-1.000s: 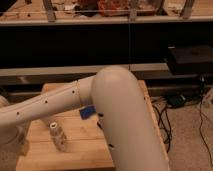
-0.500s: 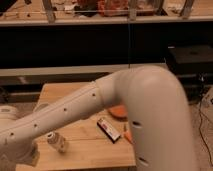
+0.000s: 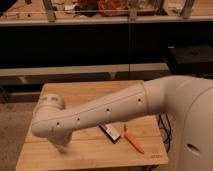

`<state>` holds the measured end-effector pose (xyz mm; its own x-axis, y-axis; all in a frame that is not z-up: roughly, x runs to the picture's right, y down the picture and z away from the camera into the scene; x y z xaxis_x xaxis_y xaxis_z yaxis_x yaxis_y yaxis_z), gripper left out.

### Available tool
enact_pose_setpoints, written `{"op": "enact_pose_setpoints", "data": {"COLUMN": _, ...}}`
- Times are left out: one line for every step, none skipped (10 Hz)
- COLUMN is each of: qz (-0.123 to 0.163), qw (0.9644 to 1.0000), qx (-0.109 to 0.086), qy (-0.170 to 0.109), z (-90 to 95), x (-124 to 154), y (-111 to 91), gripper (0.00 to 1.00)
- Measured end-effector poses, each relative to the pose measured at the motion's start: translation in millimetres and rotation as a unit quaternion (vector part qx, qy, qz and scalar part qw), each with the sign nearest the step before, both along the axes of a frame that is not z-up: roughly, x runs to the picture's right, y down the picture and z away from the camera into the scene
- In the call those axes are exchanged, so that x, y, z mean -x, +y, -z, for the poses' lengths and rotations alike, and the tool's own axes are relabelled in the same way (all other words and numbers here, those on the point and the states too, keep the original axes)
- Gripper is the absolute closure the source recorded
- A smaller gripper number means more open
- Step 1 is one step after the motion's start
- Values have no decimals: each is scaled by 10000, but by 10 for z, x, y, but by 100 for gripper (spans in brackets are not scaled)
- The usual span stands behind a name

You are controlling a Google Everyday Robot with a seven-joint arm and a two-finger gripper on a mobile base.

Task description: Knock the bottle over

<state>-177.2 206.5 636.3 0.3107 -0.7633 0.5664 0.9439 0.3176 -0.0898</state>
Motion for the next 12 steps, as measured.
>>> {"op": "enact_pose_setpoints", "data": {"qz": -34, "qw": 10000, "qx": -67, "qy": -6, "z": -116, "x": -81, "y": -104, "gripper": 100}}
{"op": "enact_pose_setpoints", "data": {"qz": -81, "qw": 9999, "qx": -137, "qy": -27, "z": -244, "x": -134, "y": -193, "gripper": 100}}
{"op": "enact_pose_setpoints", "data": {"qz": -107, "qw": 9998, "qx": -162, "qy": -66, "z": -336, "x": -129, "y": -221, "gripper": 100}}
{"op": "enact_pose_setpoints", "data": {"qz": -102, "qw": 9997, "qx": -172, "qy": -122, "z": -409, "x": -74, "y": -228, "gripper": 100}}
{"op": "enact_pose_setpoints", "data": {"qz": -79, "qw": 9996, "qx": -173, "qy": -187, "z": -458, "x": 8, "y": -225, "gripper": 100}}
{"op": "enact_pose_setpoints", "data": {"qz": -36, "qw": 9994, "qx": -146, "qy": -324, "z": -523, "x": 203, "y": -209, "gripper": 100}}
{"op": "enact_pose_setpoints", "data": {"qz": -2, "qw": 9990, "qx": -115, "qy": -432, "z": -550, "x": 368, "y": -194, "gripper": 100}}
{"op": "enact_pose_setpoints", "data": {"qz": 55, "qw": 9982, "qx": -57, "qy": -592, "z": -552, "x": 604, "y": -176, "gripper": 100}}
{"op": "enact_pose_setpoints", "data": {"qz": 150, "qw": 9969, "qx": 14, "qy": -766, "z": -530, "x": 870, "y": -145, "gripper": 100}}
{"op": "enact_pose_setpoints", "data": {"qz": 257, "qw": 9948, "qx": 157, "qy": -974, "z": -435, "x": 1158, "y": -78, "gripper": 100}}
{"op": "enact_pose_setpoints", "data": {"qz": 350, "qw": 9919, "qx": 304, "qy": -1186, "z": -320, "x": 1419, "y": -14, "gripper": 100}}
{"op": "enact_pose_setpoints", "data": {"qz": 407, "qw": 9900, "qx": 387, "qy": -1292, "z": -250, "x": 1597, "y": 21, "gripper": 100}}
